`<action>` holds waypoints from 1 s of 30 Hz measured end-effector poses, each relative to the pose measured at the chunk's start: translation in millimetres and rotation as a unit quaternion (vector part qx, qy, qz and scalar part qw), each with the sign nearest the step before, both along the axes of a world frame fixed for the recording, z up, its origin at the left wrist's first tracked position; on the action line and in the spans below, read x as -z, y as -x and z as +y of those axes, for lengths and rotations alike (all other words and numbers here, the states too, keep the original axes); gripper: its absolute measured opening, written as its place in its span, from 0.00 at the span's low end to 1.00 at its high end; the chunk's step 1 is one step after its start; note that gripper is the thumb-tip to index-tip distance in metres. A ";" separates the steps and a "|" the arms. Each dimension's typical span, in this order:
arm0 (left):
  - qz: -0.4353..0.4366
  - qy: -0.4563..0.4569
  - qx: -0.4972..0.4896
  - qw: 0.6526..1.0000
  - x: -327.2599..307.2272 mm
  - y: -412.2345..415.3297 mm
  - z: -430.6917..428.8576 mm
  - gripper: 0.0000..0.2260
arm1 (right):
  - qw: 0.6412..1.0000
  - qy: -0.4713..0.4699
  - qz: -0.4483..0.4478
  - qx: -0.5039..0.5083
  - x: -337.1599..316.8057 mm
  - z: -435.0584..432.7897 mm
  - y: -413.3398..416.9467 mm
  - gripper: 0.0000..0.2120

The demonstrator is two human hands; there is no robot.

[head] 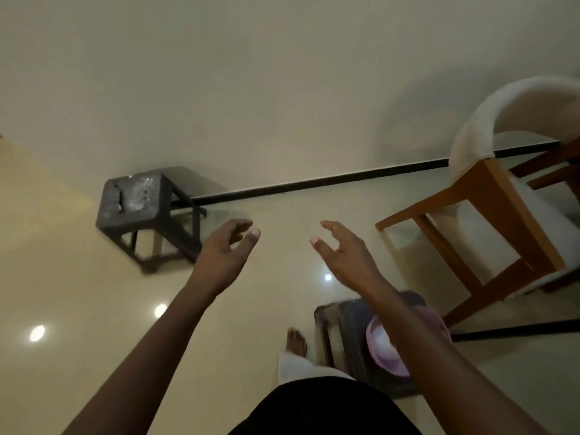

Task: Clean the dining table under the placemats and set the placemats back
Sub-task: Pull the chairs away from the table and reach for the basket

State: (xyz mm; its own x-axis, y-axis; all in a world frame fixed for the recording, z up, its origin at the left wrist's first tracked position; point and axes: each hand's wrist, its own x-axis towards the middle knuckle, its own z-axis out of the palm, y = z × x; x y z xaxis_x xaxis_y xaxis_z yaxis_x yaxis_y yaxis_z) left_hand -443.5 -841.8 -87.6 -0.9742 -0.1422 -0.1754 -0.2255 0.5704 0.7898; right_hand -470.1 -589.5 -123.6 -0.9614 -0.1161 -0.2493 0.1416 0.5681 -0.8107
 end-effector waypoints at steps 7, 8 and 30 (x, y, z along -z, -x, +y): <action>0.025 -0.015 0.071 0.997 -5.3 205.2 13.7 0.15 | 0.996 -0.001 0.001 0.091 -9.0 23.3 150.2 0.27; 0.026 -0.025 0.079 0.996 -4.9 230.1 19.0 0.14 | 0.994 -0.003 0.006 0.105 -10.3 27.6 168.4 0.27; 0.023 -0.048 0.593 0.804 -12.0 674.5 339.7 0.16 | 0.747 -0.001 0.025 0.665 -35.1 193.1 385.0 0.25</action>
State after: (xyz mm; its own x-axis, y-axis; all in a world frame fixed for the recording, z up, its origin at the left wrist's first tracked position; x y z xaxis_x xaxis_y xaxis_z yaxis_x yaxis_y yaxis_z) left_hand -1118.0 -502.2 -75.6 -0.4211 0.9025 -0.0901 0.4615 0.2987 0.8353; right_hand -855.1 -396.4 -88.5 -0.2352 0.9494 -0.2081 0.5504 -0.0464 -0.8336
